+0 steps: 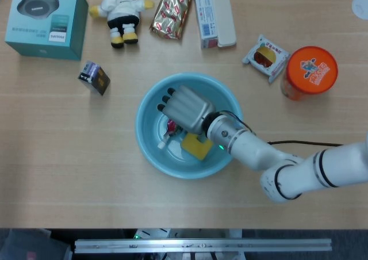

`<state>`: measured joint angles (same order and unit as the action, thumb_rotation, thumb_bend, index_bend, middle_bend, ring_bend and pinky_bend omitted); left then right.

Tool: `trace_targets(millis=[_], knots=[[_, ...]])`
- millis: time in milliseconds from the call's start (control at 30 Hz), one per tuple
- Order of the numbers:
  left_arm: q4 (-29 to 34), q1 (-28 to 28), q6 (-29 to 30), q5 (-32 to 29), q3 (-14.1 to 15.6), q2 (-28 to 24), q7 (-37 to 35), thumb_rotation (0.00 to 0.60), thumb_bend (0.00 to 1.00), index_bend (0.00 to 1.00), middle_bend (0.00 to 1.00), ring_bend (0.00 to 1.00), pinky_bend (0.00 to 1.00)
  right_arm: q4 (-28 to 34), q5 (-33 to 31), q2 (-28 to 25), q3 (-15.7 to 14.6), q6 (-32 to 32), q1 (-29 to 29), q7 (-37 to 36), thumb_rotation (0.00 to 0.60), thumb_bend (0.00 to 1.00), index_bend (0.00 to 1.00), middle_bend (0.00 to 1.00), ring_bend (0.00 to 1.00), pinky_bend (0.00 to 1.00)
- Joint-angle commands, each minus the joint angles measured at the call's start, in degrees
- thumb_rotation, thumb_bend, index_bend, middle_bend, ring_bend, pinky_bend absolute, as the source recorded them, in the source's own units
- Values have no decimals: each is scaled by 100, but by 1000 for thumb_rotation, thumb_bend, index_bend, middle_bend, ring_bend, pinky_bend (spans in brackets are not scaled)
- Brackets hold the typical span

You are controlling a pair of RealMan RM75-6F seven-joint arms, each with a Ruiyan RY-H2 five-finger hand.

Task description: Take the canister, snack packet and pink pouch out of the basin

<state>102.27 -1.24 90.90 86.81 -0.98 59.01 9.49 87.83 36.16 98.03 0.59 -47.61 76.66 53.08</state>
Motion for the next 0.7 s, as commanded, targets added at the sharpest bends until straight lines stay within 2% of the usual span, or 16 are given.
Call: trace_targets(millis=[33, 333, 567, 700], knots=[[-20, 3, -11, -10, -4, 8, -20, 600, 344, 317, 267, 205, 164, -154, -104, 120, 11, 37, 49, 21, 600, 0, 308, 345, 265, 494], [-98, 4, -45, -44, -6, 14, -103, 600, 345, 317, 267, 206, 164, -489, -179, 442, -22, 27, 139, 140, 600, 0, 357, 377, 279, 500], [-120, 19, -94, -40, 8, 26, -113, 600, 345, 317, 267, 206, 164, -839, 128, 748, -79, -98, 50, 121, 600, 14, 456, 460, 377, 611], [-119, 22, -110, -60, 6, 16, -110, 600, 345, 317, 267, 206, 164, -1030, 549, 863, -99, -138, -75, -55, 600, 38, 523, 508, 437, 669]])
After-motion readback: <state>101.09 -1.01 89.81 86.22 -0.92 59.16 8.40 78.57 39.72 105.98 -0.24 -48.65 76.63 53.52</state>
